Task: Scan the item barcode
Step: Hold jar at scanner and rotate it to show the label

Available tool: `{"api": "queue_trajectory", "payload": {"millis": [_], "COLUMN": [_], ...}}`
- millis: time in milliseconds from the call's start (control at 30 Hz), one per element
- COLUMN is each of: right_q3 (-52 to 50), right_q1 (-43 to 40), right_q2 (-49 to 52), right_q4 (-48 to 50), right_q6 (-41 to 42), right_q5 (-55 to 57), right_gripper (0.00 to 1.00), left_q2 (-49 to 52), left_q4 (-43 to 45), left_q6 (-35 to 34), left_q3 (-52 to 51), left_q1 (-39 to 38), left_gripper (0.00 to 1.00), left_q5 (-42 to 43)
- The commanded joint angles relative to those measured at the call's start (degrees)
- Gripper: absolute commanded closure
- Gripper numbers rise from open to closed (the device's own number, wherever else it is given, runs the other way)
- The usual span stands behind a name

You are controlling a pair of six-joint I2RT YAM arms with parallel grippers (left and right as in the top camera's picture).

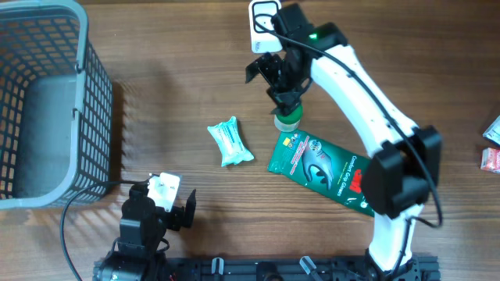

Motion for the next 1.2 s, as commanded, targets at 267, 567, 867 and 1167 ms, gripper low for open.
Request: {"api": "queue_trajectory", "payload": {"millis": [267, 567, 867, 1167], "right_q3": [-1.33, -1.01, 1.70, 2.25], "right_q1": [0.07, 0.15, 0.17, 0.28], "right_q2": [2.91, 9.92, 9.92, 9.49], "right_q4": [-8.57, -6.69, -7.23, -2.38], "right_q6": [-86.62, -79.25, -37.16, 16.68], "right_q5": [25.03, 24.98, 16.74, 13.68], "right_gripper": [0.00, 0.25, 0.27, 0.00], "left_q2": [-0.31, -0.31, -0.31, -0.31], "left_q4": [0.00, 0.00, 0.00, 0.00], "left_q6": [-0.52, -0.52, -0.52, -0.52], "left_q3": [-0.13, -0.13, -0.13, -0.13], "left_q1": [-0.15, -0.15, -0.15, -0.15], "left_gripper": [0.00, 0.00, 0.00, 0.00], "left_q5": [0.26, 0.26, 0.26, 0.26]}}
